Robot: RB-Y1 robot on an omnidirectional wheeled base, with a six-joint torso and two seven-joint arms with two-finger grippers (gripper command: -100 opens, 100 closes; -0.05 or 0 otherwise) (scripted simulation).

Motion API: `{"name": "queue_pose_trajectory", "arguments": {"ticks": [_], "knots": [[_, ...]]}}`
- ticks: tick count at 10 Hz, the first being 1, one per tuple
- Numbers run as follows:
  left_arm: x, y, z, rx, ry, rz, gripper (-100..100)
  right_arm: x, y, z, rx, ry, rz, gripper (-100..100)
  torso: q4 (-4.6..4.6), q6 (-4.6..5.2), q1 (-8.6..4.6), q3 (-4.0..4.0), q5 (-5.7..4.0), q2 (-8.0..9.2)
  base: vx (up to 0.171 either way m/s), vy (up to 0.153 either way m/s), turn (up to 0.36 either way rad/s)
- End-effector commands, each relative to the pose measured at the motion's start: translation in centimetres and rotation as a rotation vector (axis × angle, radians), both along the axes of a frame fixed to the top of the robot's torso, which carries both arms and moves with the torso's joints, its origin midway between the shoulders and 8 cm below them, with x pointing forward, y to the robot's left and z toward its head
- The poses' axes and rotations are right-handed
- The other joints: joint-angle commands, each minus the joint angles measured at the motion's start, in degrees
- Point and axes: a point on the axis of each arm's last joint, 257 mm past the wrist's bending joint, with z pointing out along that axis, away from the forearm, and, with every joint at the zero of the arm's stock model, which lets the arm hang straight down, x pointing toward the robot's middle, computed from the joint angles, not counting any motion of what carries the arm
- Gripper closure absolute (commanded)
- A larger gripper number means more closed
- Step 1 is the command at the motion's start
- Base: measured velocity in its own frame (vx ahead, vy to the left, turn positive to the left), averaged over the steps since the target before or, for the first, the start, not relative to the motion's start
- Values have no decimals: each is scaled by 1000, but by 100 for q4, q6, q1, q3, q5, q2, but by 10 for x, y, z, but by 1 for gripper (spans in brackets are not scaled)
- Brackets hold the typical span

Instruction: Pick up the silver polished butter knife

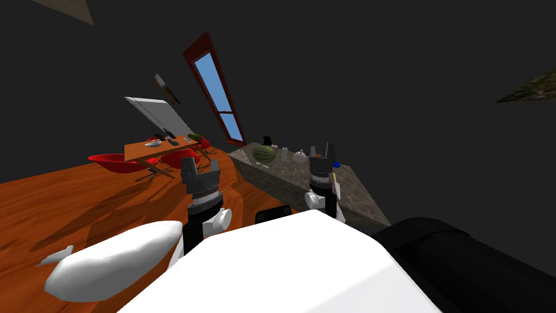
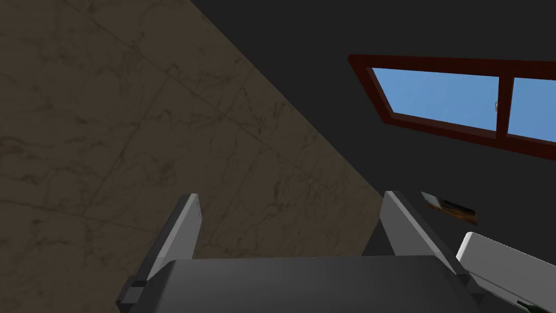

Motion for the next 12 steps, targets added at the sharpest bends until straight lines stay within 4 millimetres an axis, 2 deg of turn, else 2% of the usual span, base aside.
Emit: {"name": "queue_pose_trajectory", "arguments": {"ticks": [1, 5, 10, 11, 12], "knots": [[0, 0, 0, 0, 0, 0, 0, 3, -2, -8, -37, 34, -4, -100, 0, 0, 0, 0, 0, 0, -11, 8, 138], [0, 0, 0, 0, 0, 0, 0, 15, -25, -41, -120, 186, -68, -100, 3, -2, 2, 7, 1, 11, -25, 13, 272], [0, 0, 0, 0, 0, 0, 0, 24, -76, -95, -189, 426, -199, -100, 1, -1, 2, 3, 1, 6, -14, 16, 302], [0, 0, 0, 0, 0, 0, 0, 25, -77, -97, -187, 440, -200, -100, 1, -3, 2, 3, 1, 4, -3, 3, 94], [0, 0, 0, 0, 0, 0, 0, 25, -90, -110, -199, 494, -233, -100, 1, 4, -2, 2, 0, 3, -1, 9, 149]]}}
